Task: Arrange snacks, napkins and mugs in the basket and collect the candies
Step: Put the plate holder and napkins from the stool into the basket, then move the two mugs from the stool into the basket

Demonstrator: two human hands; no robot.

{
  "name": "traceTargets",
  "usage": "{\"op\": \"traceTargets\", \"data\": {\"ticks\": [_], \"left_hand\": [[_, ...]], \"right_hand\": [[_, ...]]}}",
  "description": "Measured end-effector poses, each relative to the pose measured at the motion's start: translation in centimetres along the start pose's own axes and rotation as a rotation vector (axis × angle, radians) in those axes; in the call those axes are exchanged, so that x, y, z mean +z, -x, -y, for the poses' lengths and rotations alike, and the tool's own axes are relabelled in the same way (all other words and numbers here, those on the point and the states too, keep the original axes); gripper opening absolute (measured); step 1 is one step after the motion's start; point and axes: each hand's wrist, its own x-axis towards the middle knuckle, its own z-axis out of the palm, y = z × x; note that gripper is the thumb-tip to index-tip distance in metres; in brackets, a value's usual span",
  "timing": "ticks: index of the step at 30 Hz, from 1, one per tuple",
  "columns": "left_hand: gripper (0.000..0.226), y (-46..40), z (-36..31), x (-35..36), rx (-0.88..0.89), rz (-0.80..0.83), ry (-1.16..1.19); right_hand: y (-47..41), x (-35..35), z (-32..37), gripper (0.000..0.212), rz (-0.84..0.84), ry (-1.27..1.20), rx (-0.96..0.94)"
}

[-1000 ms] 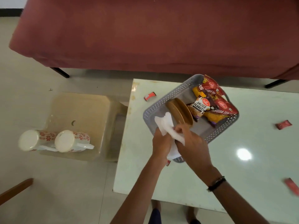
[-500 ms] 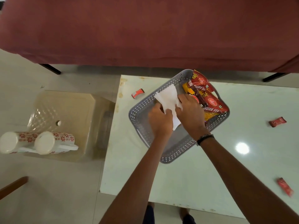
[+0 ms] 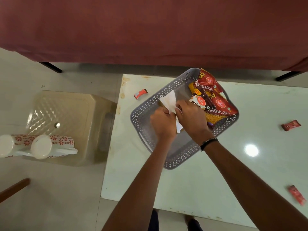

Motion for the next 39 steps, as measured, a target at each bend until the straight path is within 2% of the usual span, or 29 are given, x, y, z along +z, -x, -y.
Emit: {"op": "traceTargets", "data": {"ticks": [4, 7, 13, 17, 23, 28, 32, 36, 39], "left_hand": [[0.008, -0.3, 0.2, 0.1, -0.009, 0.011, -0.003], [0.010, -0.4, 0.2, 0.0, 0.002, 0.029, 0.002], [0.011, -0.3, 0.8, -0.2, 0.060, 0.061, 0.015], [0.014, 0.1, 1.2, -1.4, 0.096, 0.080, 0.025], [0.019, 0.2, 2.6, -5.7, 0.151, 0.100, 0.065], [0.015, 0.0, 6.9, -12.1, 0.173, 0.014, 0.115], [0.022, -0.2, 11.0, -18.7, 0.138, -0.123, 0.142], [0.023, -0.8, 14.7, -24.3, 0.195, -0.314, 0.080], [0.036, -2.0, 18.0, -27.3, 0.179, -0.411, -0.026]], "right_hand": [[-0.7, 0.5, 0.3, 0.022, 0.078, 0.062, -0.041], [-0.6, 0.7, 0.7, 0.022, 0.117, 0.077, -0.090], [0.1, 0.6, 1.0, 0.020, 0.031, 0.146, -0.098], [0.7, 0.8, 0.9, 0.010, -0.029, 0.136, -0.064], [2.0, -0.2, 3.9, 0.005, -0.149, 0.038, -0.021], [3.6, 0.1, 10.5, 0.011, -0.112, -0.189, -0.033], [4.4, 1.9, 17.6, 0.014, 0.051, -0.333, -0.101], [5.0, 4.6, 24.2, 0.022, 0.266, -0.398, -0.103], [5.1, 6.7, 28.3, 0.031, 0.401, -0.448, -0.126]]}}
